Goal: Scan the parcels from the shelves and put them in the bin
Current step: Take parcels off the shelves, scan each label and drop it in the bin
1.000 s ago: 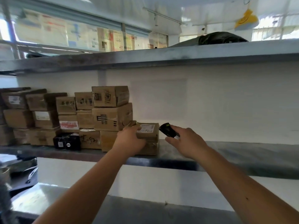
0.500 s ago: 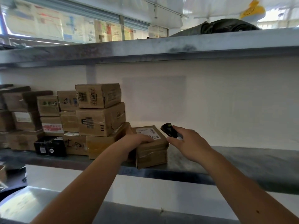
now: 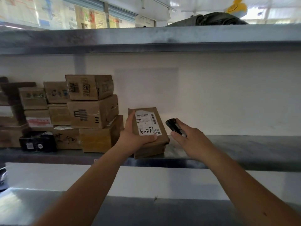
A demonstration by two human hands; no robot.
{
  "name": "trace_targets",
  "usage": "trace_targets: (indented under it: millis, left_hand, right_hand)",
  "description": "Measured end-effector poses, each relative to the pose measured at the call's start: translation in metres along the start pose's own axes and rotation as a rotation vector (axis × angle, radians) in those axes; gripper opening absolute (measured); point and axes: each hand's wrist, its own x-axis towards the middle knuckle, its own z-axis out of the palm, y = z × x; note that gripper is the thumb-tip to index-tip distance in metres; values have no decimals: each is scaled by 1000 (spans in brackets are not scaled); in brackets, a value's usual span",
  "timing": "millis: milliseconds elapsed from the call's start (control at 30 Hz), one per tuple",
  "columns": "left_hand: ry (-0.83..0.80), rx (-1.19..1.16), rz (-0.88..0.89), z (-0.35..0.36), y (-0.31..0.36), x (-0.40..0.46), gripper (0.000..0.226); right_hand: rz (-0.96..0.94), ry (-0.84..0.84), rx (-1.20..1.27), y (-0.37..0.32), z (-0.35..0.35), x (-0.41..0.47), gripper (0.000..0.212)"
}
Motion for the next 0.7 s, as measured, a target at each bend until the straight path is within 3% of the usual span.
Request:
trace_targets:
  millis: [433,700]
  left_hand:
    - [-2,129,277,-12,-2,-42,127]
    - [-44,203,404,-24,-12,-54,124]
  right_hand:
    - [129,-51,-218,-45,-12,-106,57]
    - [203,-119,-342,-55,1,-169,61]
